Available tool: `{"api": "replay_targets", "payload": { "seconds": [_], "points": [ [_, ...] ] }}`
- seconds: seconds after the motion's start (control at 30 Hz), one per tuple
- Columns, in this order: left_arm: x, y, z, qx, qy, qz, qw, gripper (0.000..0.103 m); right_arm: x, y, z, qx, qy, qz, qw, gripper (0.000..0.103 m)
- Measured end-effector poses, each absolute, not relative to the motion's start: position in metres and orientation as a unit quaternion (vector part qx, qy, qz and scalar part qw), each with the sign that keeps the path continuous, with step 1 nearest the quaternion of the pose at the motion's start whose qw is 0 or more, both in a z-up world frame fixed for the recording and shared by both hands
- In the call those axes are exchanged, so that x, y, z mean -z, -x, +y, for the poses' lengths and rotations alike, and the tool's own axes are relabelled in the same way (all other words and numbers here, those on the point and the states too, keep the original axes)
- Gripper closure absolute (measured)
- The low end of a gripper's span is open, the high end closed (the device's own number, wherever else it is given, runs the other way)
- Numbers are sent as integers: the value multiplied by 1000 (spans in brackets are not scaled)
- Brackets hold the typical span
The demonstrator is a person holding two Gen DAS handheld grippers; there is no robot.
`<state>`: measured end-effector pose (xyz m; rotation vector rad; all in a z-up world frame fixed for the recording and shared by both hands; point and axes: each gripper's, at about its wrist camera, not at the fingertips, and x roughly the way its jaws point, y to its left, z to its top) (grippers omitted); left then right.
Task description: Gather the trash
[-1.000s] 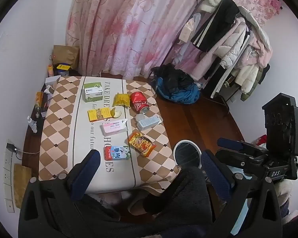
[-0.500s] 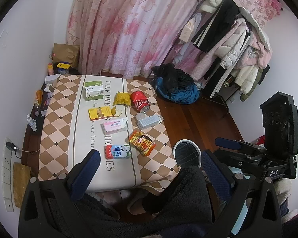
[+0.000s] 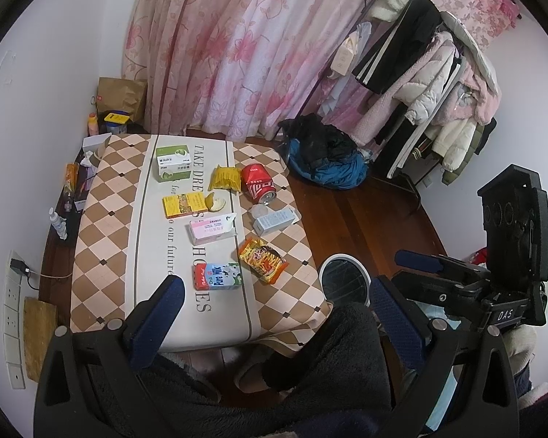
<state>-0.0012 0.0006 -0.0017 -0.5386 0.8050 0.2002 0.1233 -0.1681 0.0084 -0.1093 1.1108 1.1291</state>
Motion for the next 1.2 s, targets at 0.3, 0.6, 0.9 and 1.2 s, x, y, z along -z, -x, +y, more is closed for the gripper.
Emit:
{"api": "replay_targets", "payload": {
  "seconds": [0.3, 0.6, 0.9, 1.2],
  "points": [
    [2, 1, 1, -97, 260, 386, 880, 0, -9, -124, -168, -507, 49, 499, 701, 0],
    [2, 1, 1, -96, 260, 386, 880, 0, -8, -124, -167, -508, 50, 500, 700, 0],
    [5, 8, 0, -98, 261, 387, 879, 0, -6, -125, -164, -509, 49, 500, 699, 0],
    [5, 6, 1, -96, 262, 388, 879, 0, -6, -124, -164, -510, 49, 500, 698, 0]
  ]
}}
